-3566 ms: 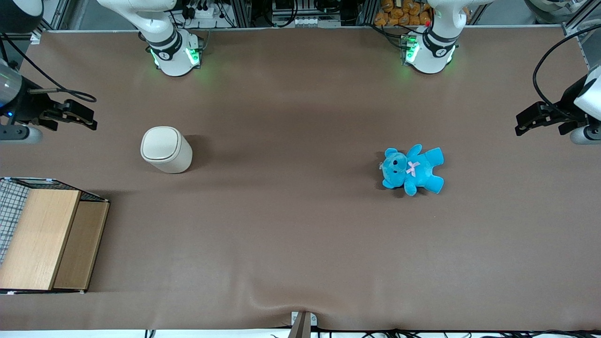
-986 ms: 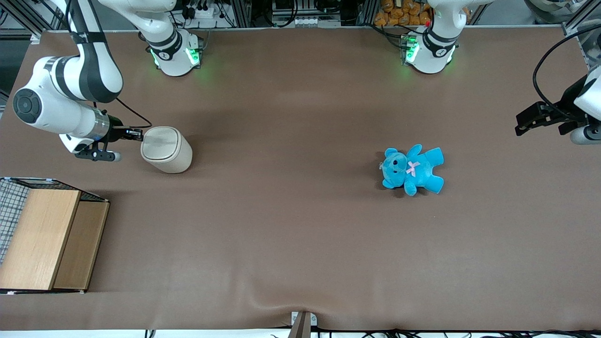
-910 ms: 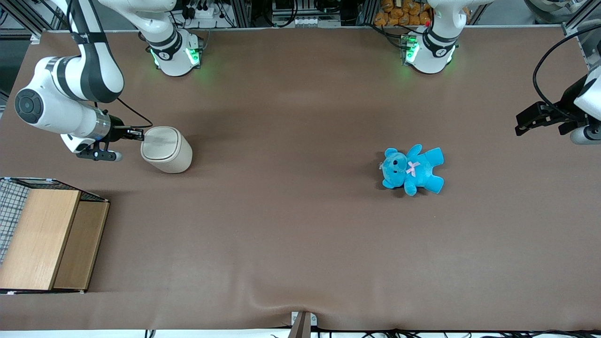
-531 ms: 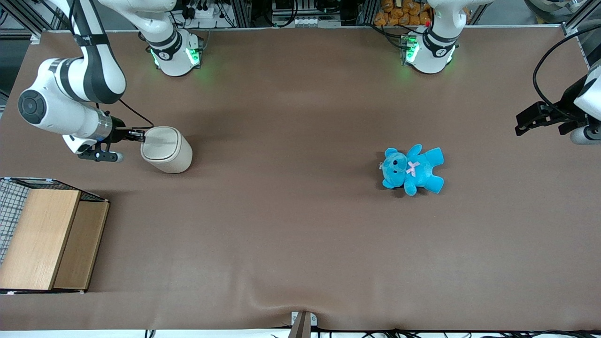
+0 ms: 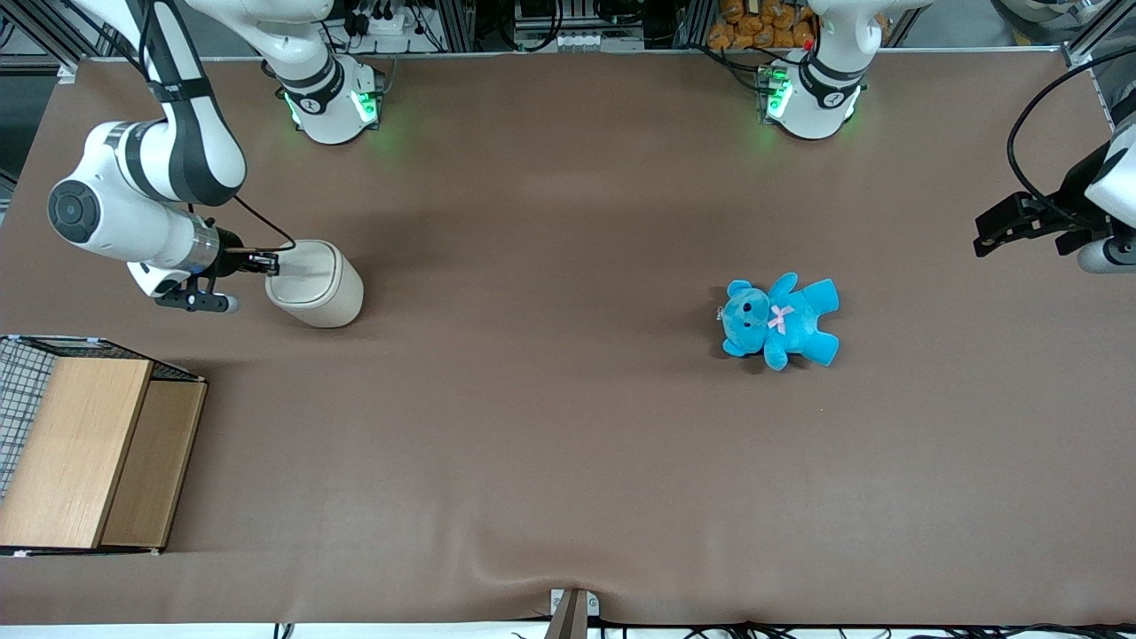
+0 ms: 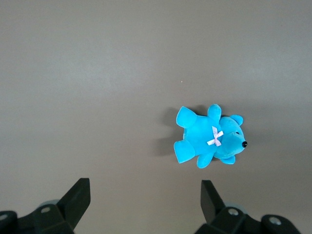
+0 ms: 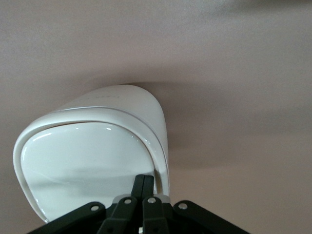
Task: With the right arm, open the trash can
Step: 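Close the right gripper on the lid edge of the white trash can, then pull the lid up and back with the right gripper, then release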
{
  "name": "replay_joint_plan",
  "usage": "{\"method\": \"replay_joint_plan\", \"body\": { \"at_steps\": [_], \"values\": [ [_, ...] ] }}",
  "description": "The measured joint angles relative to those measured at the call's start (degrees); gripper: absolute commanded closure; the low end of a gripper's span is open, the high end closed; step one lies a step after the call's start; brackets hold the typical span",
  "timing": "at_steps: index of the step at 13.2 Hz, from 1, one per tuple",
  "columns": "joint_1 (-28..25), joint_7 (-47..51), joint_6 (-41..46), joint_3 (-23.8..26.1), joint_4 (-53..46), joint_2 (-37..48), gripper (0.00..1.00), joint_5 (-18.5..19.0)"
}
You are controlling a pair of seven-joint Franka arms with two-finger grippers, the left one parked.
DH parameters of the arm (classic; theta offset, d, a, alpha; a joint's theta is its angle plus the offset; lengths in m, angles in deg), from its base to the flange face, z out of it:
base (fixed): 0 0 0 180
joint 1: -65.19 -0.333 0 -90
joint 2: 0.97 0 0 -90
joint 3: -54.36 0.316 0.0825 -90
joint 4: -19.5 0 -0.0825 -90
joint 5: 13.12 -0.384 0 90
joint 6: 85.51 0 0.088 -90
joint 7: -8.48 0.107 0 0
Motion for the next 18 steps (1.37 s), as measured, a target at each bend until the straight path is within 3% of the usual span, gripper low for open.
{"method": "replay_joint_plan", "body": {
  "at_steps": [9, 16, 17, 18],
  "values": [
    [-0.8, 0.33, 9.92, 0.8, -4.43, 0.12, 1.0, -1.32],
    [-2.04, 3.15, 25.59, 0.87, -16.47, 0.33, 1.0, -1.51],
    [-2.65, 4.17, 27.34, 0.89, -18.0, 0.36, 0.99, -1.53],
    [-3.4, 5.26, 28.82, 0.92, -19.42, 0.38, 0.82, -1.53]
  ]
}}
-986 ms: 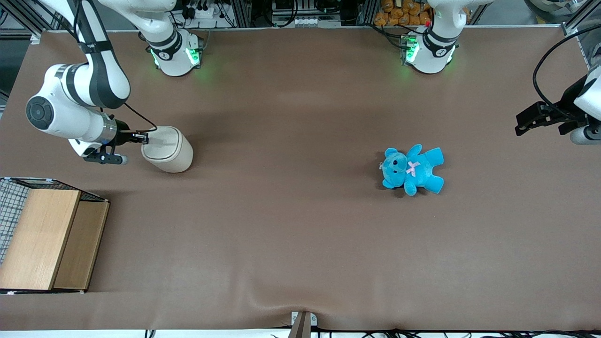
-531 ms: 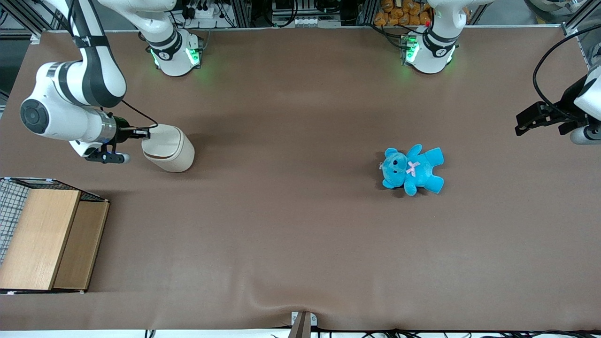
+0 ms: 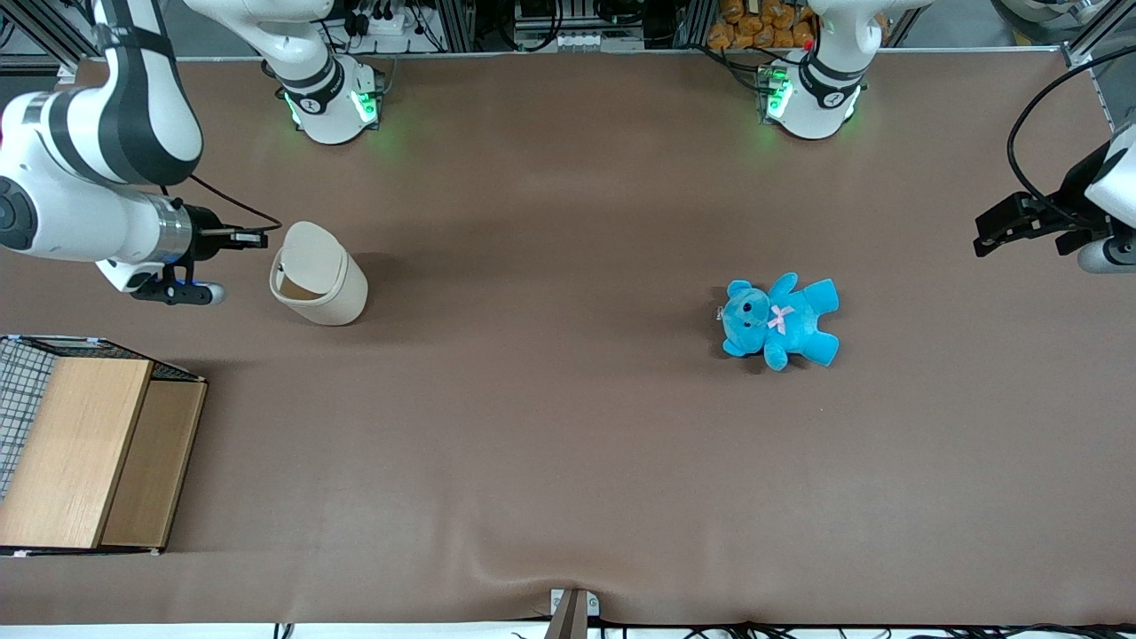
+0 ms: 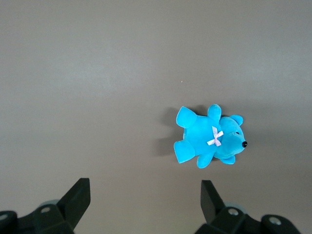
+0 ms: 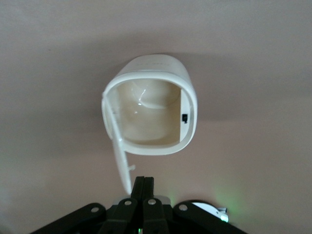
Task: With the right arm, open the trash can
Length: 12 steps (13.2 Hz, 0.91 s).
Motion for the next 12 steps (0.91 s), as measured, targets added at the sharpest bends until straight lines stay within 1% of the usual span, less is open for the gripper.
{"method": "replay_joint_plan", "body": {
  "at_steps": [1, 2, 3, 5, 8, 10, 12],
  "values": [
    [-0.76, 0.96, 1.45, 0.07, -1.49, 0.02, 0.37, 0.0],
    [-1.48, 1.77, 2.95, 0.09, -3.17, 0.04, 0.03, -0.01],
    [-2.0, 2.35, 4.29, 0.13, -4.75, 0.06, 0.0, -0.01],
    [-2.31, 2.88, 6.37, 0.14, -7.61, 0.09, 0.0, -0.01],
    [-1.97, 2.84, 7.27, -0.5, -12.48, 0.11, 0.0, 0.05],
    [-0.48, 2.64, 8.52, -0.97, -17.46, 0.07, 0.0, 0.06],
    [2.15, 2.03, 11.74, -1.18, -22.56, -0.44, 0.0, 0.06]
  ]
}}
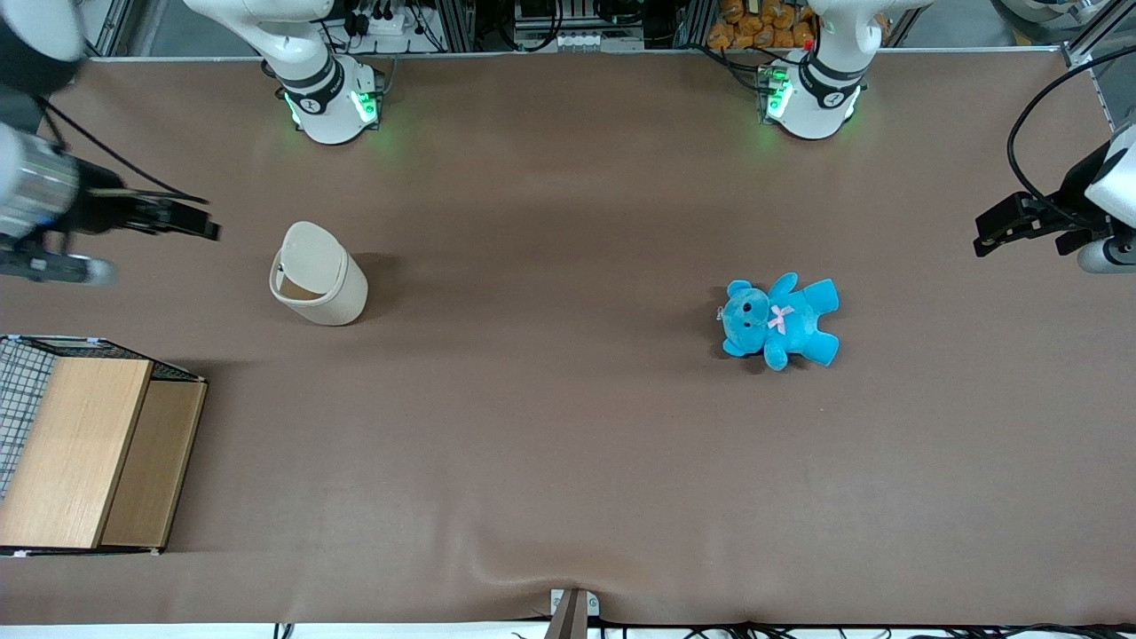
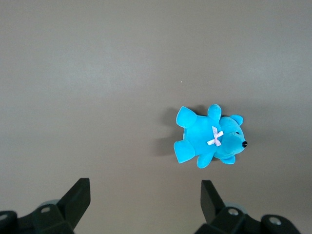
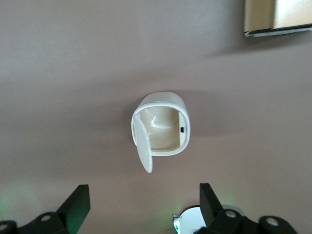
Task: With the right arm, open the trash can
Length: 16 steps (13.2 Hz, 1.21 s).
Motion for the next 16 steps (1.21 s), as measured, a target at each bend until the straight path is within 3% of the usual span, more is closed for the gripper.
{"method": "replay_joint_plan", "body": {
  "at_steps": [5, 16],
  "values": [
    [2.14, 0.04, -1.12, 0.39, -5.24, 0.36, 0.0, 0.0],
    [2.09, -0.03, -4.65, 0.71, -5.06, 4.76, 0.0, 0.08]
  ]
}}
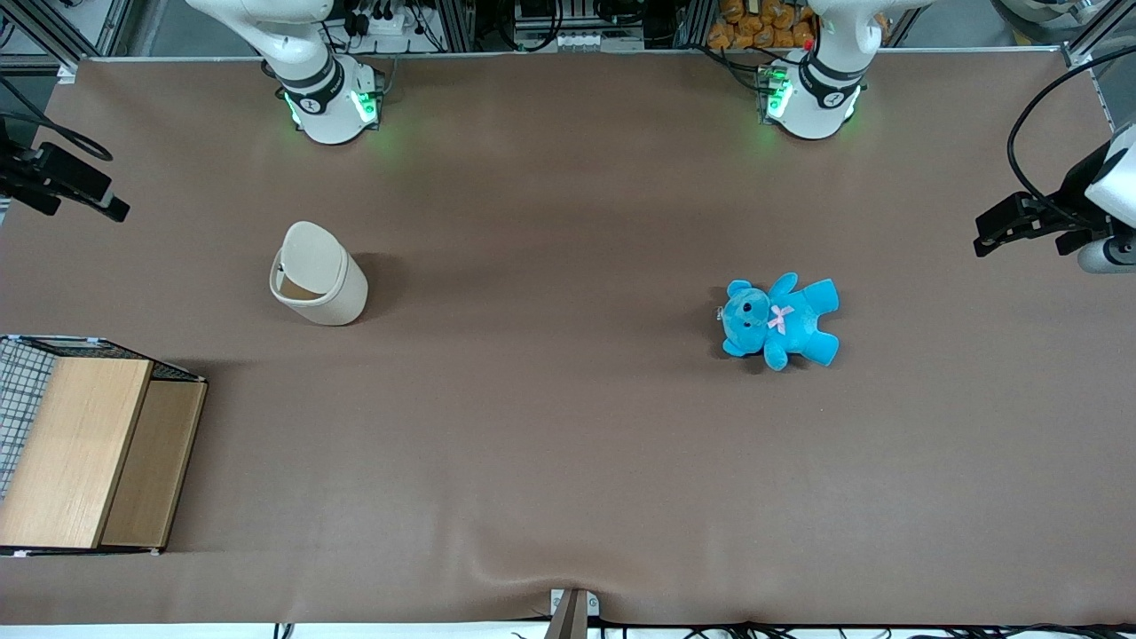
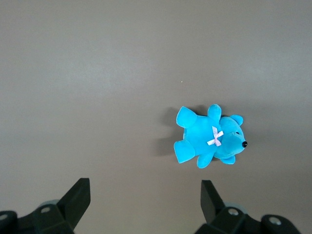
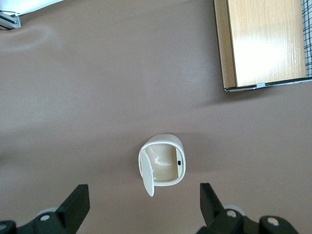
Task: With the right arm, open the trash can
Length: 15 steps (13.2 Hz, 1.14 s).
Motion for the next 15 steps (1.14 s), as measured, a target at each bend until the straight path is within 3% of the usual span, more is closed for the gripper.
{"method": "replay_joint_plan", "body": {
  "at_steps": [4, 15],
  "values": [
    [-0.09, -4.04, -0.3, 0.17, 0.0, 0.0, 0.0, 4.8],
    [-1.16, -9.56, -0.14, 0.18, 0.73, -0.8, 0.0, 7.1]
  ]
}}
